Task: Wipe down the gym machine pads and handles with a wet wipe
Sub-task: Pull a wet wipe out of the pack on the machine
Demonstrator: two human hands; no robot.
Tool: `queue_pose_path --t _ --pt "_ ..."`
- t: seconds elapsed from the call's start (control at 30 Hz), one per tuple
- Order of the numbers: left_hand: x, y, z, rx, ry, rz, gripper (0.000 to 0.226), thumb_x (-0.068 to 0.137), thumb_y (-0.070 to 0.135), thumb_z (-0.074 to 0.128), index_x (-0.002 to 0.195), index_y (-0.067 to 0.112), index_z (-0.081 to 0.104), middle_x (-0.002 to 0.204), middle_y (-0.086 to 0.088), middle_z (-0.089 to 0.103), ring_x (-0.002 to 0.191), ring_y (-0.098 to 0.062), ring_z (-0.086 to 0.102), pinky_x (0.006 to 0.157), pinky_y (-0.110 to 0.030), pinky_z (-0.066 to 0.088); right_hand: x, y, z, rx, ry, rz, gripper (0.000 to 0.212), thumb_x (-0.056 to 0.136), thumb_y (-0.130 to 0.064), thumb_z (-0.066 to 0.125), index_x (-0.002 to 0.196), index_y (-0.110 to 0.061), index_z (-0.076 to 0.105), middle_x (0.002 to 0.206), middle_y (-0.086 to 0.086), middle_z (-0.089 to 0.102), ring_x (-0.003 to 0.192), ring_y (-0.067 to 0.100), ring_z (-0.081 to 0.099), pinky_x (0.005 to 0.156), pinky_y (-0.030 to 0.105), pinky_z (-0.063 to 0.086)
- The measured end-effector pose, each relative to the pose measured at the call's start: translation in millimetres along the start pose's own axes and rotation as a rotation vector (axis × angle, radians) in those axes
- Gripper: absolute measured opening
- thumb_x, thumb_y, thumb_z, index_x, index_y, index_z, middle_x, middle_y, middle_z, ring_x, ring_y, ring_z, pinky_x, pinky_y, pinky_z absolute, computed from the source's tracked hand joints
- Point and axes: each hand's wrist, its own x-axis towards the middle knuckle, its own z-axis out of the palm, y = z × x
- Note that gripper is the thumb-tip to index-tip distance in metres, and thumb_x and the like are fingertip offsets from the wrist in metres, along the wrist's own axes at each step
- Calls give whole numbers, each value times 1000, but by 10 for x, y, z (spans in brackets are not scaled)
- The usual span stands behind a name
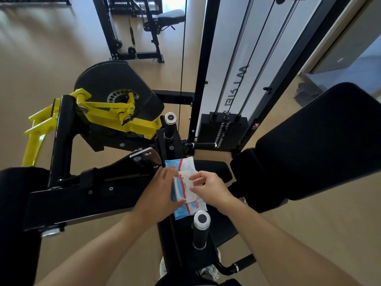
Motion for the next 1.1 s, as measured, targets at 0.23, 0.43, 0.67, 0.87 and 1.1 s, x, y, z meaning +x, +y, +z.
queue_pose_path --t 0.23,0.43,0.67,0.87,1.1 --pt "-81 -29 114 -31 106 -107 65 78 39 85 114 34 30 127 13 38 108 -6 54 74 -18 56 23 70 146 -362 60 -174 60 86 -39 80 140 -39 54 111 -11 47 103 9 57 84 31 60" --pt "-61 -18 162 -54 135 -92 75 74 37 88 128 30 36 127 14 36 112 -3 47 90 -19 49 116 11 150 -502 107 -252 33 97 -47 62 129 -41 61 106 -10 47 92 9 59 73 27 57" --pt "-62 -13 174 -69 159 -60 78 73 40 87 130 36 34 121 26 28 115 0 42 96 -17 40 317 -172 126 -564 124 -315 13 97 -38 67 101 -26 72 109 -7 53 95 10 55 73 23 48" --pt "-45 -27 206 -9 169 -53 74 75 42 86 132 32 40 122 24 31 125 -7 41 107 -26 42 187 -150 18 -630 6 -481 7 102 -31 59 96 -32 62 112 -12 57 104 7 49 83 26 44" --pt "-50 -9 227 -18 182 -74 72 75 47 85 131 28 44 125 12 39 119 -8 45 101 -24 50 -100 89 -70 -216 -116 -230 3 103 -31 59 101 -30 59 107 -7 70 94 7 72 76 24 62"
